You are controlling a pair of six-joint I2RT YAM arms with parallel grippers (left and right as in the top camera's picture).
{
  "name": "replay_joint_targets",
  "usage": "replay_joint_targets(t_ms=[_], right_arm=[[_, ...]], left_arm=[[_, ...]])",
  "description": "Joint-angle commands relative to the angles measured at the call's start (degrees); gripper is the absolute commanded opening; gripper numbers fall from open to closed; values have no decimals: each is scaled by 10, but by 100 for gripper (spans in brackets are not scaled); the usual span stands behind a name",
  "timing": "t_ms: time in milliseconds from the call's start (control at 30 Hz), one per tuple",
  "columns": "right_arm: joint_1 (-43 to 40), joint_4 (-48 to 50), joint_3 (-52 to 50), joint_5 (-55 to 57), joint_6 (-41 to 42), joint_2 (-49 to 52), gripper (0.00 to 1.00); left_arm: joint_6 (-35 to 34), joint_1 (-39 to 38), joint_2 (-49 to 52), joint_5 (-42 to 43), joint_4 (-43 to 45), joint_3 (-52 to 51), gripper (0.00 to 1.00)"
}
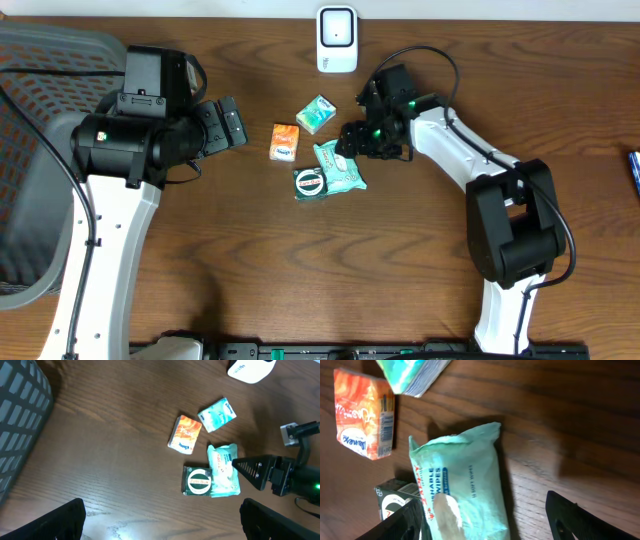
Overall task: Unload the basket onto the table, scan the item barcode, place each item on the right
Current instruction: 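Lower the right gripper onto the mint-green pack and grasp it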
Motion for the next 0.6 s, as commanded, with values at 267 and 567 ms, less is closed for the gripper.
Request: replay_joint_targets(t_ms=[267, 567], right_arm=[[22, 0, -16, 31, -2, -5, 72], [47, 26, -56, 30, -2, -4, 70]], left_arm=[[3, 2, 0, -3, -2, 7, 98], [3, 2, 0, -3, -2, 7, 98]])
